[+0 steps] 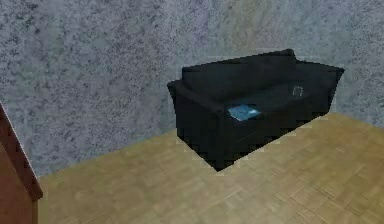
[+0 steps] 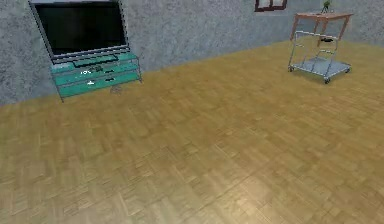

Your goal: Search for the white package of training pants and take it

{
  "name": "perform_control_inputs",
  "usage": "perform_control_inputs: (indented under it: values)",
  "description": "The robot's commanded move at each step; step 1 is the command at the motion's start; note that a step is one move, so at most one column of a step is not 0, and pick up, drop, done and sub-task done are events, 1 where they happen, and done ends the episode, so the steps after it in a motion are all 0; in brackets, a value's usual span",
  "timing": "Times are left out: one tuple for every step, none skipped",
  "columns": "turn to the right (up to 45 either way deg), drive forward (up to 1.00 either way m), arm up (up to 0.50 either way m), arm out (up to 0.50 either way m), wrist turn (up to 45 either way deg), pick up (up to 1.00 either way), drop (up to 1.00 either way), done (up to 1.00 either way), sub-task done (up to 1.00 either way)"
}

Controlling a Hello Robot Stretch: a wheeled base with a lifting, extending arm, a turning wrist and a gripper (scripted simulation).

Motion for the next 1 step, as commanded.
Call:
perform_control_inputs:
  values:
    - [45.0,0.00,0.00,0.00,0.0,0.00,0.00,0.00,0.00]
